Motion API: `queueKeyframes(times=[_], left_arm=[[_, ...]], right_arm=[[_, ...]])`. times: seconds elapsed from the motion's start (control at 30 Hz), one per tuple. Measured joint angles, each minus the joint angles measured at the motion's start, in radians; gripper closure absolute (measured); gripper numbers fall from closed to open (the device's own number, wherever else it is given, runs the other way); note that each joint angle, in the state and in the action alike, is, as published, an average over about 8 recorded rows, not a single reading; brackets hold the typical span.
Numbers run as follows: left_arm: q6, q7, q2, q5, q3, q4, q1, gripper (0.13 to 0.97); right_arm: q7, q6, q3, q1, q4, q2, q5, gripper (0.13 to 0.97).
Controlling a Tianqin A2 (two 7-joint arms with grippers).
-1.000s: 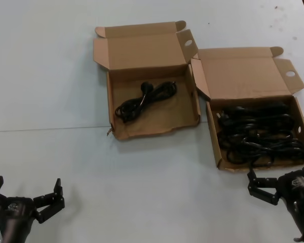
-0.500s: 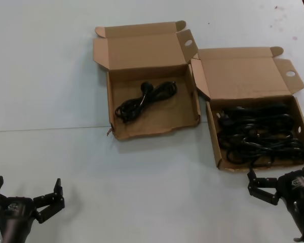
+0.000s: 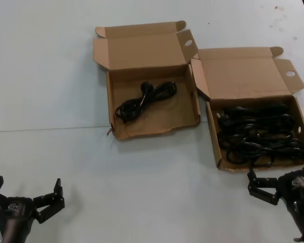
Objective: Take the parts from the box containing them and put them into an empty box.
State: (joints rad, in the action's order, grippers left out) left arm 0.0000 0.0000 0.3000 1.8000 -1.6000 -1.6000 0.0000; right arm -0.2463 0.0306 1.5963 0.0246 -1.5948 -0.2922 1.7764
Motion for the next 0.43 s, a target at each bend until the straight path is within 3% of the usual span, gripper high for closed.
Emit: queueKeyframes(times=[0.43], left_arm=[[0.000,0.000,0.000,0.000,0.000,0.000,0.000,0.132]], right_arm=[[0.000,0.000,0.000,0.000,0.000,0.000,0.000,0.129]])
